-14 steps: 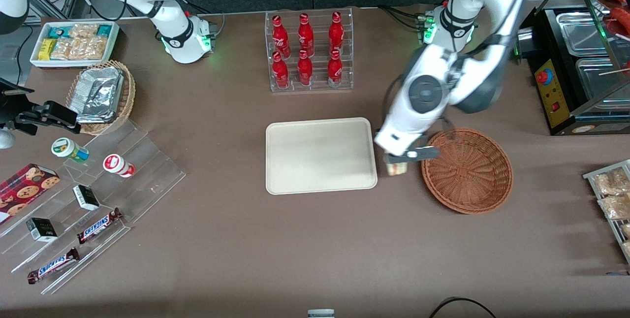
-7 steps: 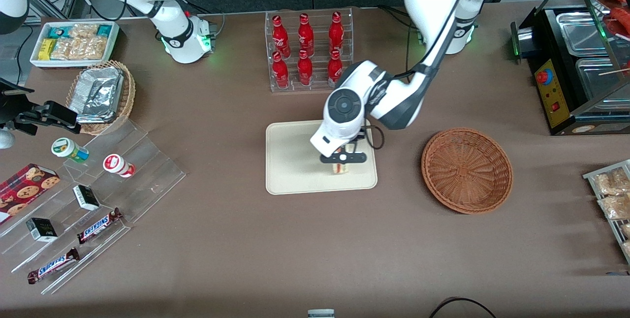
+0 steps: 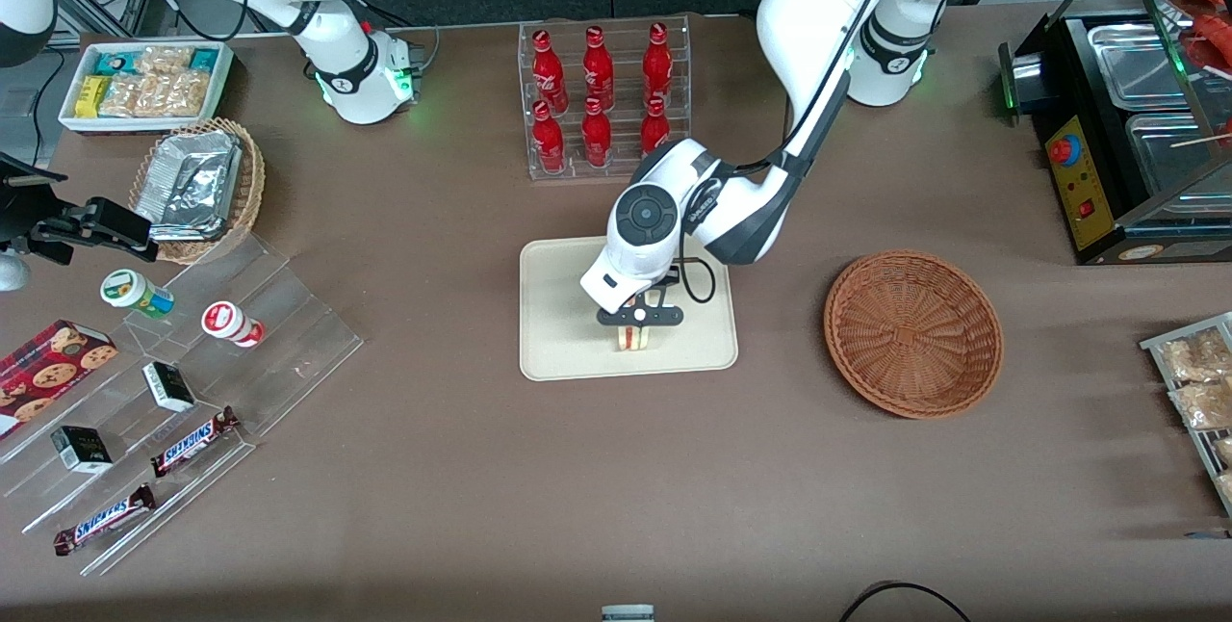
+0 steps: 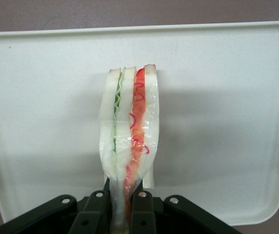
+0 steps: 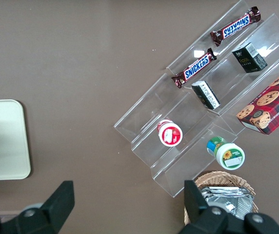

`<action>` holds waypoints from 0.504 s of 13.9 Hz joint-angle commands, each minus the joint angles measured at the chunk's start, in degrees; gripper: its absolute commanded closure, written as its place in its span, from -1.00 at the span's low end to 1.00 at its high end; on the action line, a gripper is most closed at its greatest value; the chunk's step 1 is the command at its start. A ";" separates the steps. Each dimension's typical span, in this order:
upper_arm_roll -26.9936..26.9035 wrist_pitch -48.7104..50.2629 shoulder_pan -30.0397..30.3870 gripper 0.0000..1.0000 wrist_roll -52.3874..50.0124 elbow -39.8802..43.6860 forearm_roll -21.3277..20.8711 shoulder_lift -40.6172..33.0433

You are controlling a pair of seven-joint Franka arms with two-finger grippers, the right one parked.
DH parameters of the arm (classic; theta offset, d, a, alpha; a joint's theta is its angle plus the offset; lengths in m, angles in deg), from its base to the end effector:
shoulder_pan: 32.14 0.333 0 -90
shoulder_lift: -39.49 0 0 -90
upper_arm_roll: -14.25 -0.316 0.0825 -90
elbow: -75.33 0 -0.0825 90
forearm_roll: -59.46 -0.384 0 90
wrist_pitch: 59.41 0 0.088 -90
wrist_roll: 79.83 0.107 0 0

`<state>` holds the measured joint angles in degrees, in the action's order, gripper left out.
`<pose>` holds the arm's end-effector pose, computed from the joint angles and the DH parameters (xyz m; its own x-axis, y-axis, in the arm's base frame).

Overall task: Place sandwich from basket to tray
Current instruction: 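Lower the sandwich onto the white tray with the left gripper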

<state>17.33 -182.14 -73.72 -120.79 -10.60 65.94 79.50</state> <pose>0.5044 -0.4966 0.2526 0.9918 0.0073 -0.1278 0.0145 -0.9984 0.0555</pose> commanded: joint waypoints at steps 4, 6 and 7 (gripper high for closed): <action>-0.62 -0.94 -2.01 1.00 -1.85 1.73 0.64 1.73; -0.62 -0.94 -1.92 -0.90 -1.84 1.73 0.81 1.82; -0.62 -1.03 -1.92 -1.00 -1.84 1.73 0.81 1.82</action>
<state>17.27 -183.29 -75.07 -121.86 -10.57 65.94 80.51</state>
